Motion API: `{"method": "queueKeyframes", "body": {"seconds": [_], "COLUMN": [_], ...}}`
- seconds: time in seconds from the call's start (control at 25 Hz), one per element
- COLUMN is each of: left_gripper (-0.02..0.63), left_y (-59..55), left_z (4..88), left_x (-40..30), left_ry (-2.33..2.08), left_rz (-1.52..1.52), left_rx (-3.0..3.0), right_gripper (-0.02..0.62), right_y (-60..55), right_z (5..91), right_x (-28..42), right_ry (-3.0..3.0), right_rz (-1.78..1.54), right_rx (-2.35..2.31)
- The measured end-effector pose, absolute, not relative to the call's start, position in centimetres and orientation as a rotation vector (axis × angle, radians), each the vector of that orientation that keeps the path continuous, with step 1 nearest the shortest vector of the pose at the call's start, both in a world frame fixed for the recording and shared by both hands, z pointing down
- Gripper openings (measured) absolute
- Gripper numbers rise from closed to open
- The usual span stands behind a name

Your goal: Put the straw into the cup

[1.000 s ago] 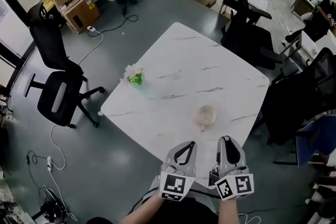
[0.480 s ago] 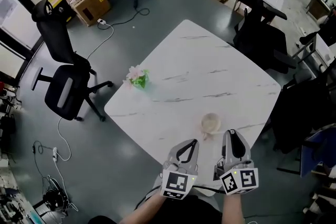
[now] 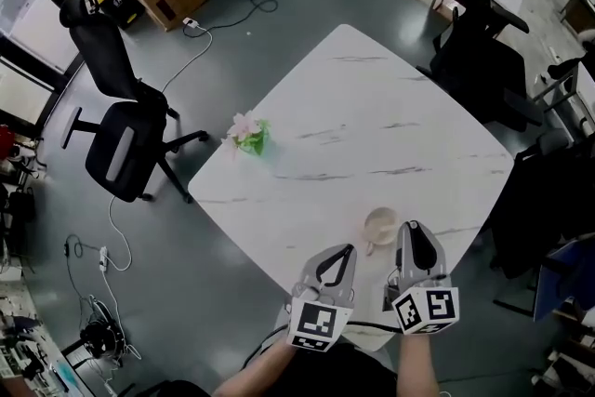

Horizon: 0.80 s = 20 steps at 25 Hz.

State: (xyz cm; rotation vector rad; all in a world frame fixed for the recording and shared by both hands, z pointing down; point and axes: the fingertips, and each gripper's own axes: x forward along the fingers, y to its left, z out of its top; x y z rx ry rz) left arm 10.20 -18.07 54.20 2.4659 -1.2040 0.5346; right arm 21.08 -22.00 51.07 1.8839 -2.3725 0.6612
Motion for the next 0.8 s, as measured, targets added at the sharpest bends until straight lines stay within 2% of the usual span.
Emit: {"method": "queueKeyframes", "body": {"seconds": [0.8], "left_gripper": [0.002], "left_y": [-20.2], "left_z": [56.6], "left_x": [9.9], "left_ry": [-1.213], "left_rz": [0.566], "left_rx": [2.401], "right_gripper": [0.047], "right_y": [-24.2], "right_z": [56.4], "right_x": [20.3], "right_ry": [-2.289], "right_rz": [0.678], "right_rx": [1.787]}}
